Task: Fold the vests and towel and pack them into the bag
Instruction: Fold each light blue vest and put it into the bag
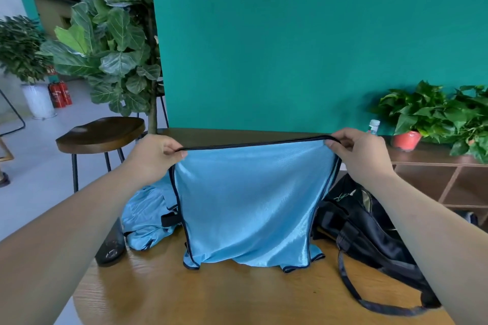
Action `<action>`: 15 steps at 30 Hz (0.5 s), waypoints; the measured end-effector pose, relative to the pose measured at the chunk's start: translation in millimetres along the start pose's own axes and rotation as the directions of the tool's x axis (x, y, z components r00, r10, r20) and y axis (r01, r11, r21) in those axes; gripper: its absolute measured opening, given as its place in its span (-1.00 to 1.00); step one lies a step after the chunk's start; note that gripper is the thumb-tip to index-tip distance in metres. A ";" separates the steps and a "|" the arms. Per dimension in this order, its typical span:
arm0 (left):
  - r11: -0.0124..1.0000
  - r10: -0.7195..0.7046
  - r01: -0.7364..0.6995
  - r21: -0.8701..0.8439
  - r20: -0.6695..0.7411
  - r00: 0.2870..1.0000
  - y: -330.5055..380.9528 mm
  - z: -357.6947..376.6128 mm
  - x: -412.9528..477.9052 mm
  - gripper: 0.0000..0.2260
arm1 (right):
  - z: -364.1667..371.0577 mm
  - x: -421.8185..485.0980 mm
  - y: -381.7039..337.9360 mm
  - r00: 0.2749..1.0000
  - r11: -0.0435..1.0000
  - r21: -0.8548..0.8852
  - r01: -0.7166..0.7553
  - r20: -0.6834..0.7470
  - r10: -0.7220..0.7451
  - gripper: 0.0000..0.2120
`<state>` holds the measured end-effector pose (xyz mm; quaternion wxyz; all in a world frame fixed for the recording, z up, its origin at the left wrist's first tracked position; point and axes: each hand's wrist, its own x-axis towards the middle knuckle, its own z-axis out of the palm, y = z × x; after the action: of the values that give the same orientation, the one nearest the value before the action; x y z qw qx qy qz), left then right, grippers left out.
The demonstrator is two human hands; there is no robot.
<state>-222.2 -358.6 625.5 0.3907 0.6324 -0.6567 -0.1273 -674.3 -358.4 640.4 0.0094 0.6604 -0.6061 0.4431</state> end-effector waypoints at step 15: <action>0.951 0.304 -0.256 0.172 -0.659 0.688 99.6 -60.9 20.6 -0.79 | -42.3 40.6 -82.1 0.921 0.981 0.160 -0.107 -0.357 0.159 -0.74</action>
<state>-251.8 -341.1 739.0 0.5963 0.5398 -0.5612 0.1951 -637.4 -345.5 733.4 0.0471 0.5221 -0.6052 0.5992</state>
